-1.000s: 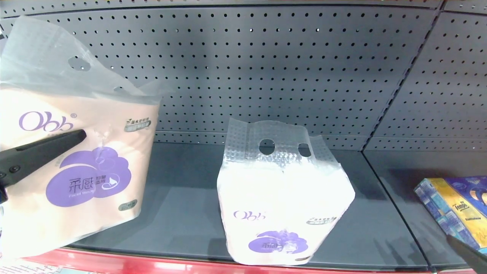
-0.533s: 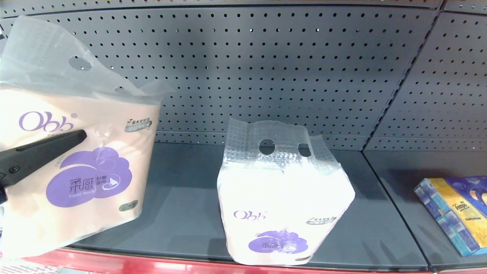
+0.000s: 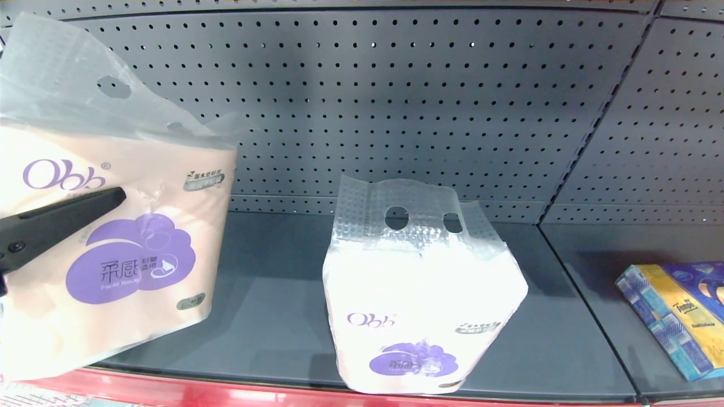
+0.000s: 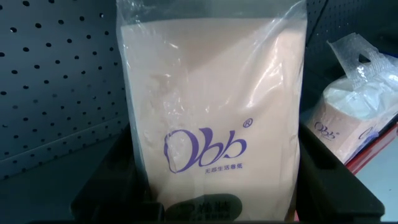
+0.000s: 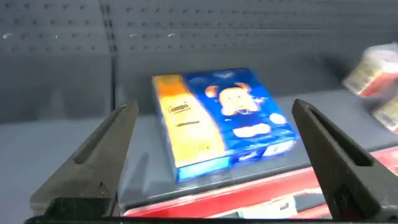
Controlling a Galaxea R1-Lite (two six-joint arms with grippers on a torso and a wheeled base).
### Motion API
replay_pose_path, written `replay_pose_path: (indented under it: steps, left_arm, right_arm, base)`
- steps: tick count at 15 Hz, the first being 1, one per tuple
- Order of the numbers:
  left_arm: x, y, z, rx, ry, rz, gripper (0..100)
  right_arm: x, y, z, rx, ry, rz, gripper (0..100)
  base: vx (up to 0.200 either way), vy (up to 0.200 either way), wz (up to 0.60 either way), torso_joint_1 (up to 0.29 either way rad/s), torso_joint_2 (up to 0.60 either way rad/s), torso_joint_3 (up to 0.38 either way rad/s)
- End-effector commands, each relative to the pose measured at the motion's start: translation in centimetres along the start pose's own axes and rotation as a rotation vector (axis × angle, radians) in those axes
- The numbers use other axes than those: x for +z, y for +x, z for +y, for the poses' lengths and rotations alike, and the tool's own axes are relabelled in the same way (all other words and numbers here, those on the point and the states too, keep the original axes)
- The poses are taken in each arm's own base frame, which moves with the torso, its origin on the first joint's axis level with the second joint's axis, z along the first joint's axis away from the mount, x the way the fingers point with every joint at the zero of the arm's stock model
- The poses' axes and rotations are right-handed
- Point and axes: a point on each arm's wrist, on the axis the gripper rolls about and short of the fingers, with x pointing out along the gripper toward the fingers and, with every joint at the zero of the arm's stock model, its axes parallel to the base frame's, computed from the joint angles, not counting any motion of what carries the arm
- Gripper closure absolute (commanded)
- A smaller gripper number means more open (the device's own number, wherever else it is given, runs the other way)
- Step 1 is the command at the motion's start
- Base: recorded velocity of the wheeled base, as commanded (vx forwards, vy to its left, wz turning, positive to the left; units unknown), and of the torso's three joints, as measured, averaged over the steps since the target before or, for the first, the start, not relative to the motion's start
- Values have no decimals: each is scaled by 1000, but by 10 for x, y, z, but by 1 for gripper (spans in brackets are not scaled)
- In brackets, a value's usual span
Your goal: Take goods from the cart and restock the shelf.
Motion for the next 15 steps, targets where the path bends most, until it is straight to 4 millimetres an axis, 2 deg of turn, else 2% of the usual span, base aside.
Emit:
replay_pose_path:
  steps: [1, 2, 3, 4, 6, 8, 15]
  left_arm:
    - [0, 0, 0, 2, 0, 0, 100]
    - [0, 0, 0, 2, 1, -1, 100]
    - [0, 0, 0, 2, 3, -1, 100]
    - [0, 0, 0, 3, 1, -1, 100]
    - [0, 1, 1, 0, -1, 1, 100]
    - [-1, 3, 0, -17, -6, 6, 100]
    - [-8, 18, 0, -79, -43, 44, 100]
  right_arm:
    - [0, -2, 11, 531, 29, -40, 0]
    - [-4, -8, 10, 556, 31, -57, 0]
    - [-11, -12, 8, 498, 30, -61, 0]
    - [-38, -22, 4, 276, 18, -29, 0]
    - [-63, -36, 3, 239, 22, -61, 0]
    - [-80, -42, 4, 221, 67, 16, 0]
    - [-77, -42, 3, 221, 84, -10, 0]
  base:
    - [0, 0, 0, 0, 0, 0]
    - [0, 0, 0, 0, 0, 0]
    - [0, 0, 0, 0, 0, 0]
    - [0, 0, 0, 0, 0, 0]
    - [0, 0, 0, 0, 0, 0]
    - [0, 0, 0, 0, 0, 0]
    - [0, 0, 0, 0, 0, 0]
